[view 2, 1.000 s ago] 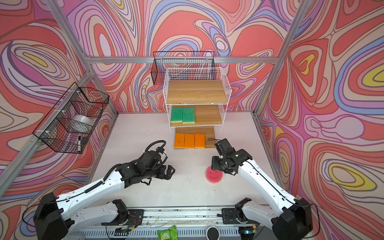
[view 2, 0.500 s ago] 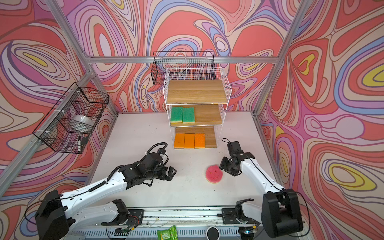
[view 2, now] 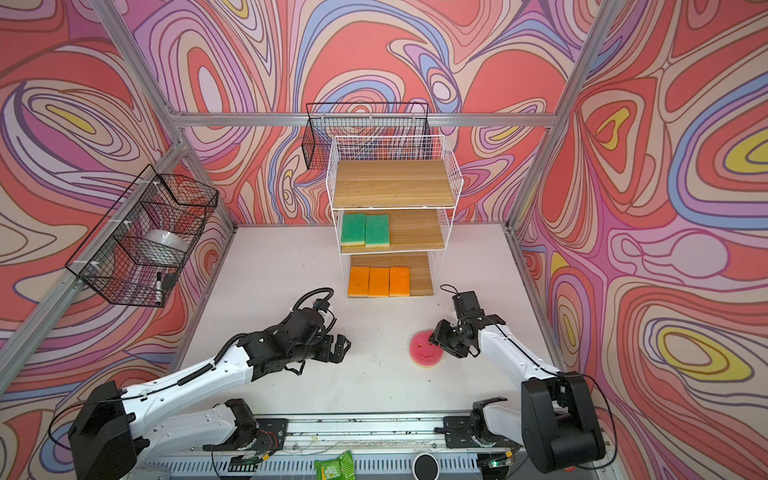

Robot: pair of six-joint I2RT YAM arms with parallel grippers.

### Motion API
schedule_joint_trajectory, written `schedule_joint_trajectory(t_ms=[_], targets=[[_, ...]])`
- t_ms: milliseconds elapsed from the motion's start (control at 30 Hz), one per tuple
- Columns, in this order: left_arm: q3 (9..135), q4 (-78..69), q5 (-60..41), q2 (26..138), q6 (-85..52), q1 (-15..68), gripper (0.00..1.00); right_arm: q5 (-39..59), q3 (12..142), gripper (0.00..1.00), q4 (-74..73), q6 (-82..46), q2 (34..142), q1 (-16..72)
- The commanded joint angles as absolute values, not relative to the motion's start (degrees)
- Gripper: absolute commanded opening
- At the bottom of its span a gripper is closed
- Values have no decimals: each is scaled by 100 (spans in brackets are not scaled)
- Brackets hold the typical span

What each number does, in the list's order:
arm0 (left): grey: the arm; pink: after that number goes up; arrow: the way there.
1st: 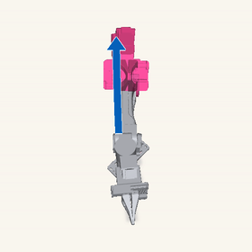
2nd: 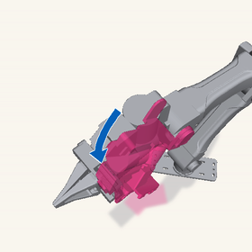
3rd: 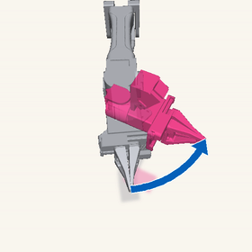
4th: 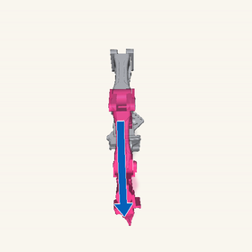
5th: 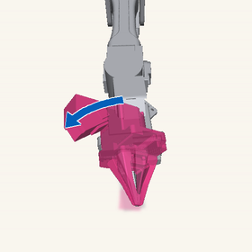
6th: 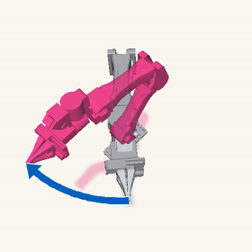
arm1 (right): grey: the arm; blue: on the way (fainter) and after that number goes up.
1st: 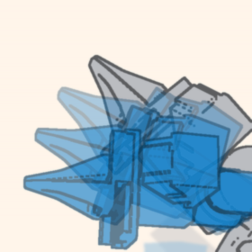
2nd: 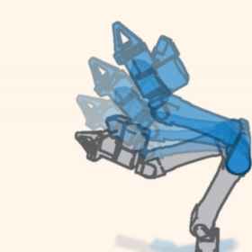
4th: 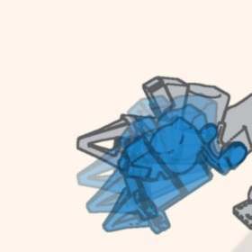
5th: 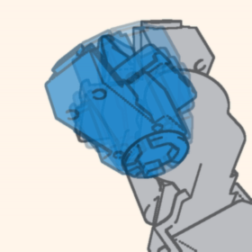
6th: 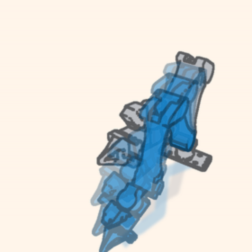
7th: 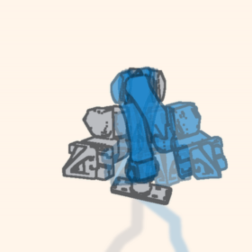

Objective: Place and organize the cleaning sponges onto the shelf
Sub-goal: 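Lower the right gripper over the pink smiley sponge and close on it, then lift the pink smiley sponge with the right gripper toward the top shelf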

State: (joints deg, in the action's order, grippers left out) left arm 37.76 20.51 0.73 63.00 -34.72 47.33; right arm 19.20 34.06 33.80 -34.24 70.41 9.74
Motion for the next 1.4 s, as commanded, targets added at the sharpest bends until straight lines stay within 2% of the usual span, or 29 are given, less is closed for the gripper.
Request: schedule_joint_trajectory(t_ms=[0,200,533,633,667,1067,1367], targets=[[3723,2083,220,6191,-3539,4758,100,1818,3374,50,3384,-3506,6934,1063],[3707,2109,259,6134,-3546,4756,99,1473,3529,45,3535,-3524,7098,1248],[3697,2145,334,6067,-3513,4755,99,787,3861,44,3802,-3507,7404,1711],[3696,2168,342,6048,-3507,4751,99,729,3951,32,3875,-3437,7471,1733],[3692,2187,360,6021,-3512,4754,99,680,4002,32,3921,-3420,7454,1739],[3770,2508,446,5679,-3461,4707,99,874,4913,32,4682,-3175,7079,1757],[3858,2696,438,5599,-3401,4643,99,1274,6578,33,5802,-2764,6925,1758]])
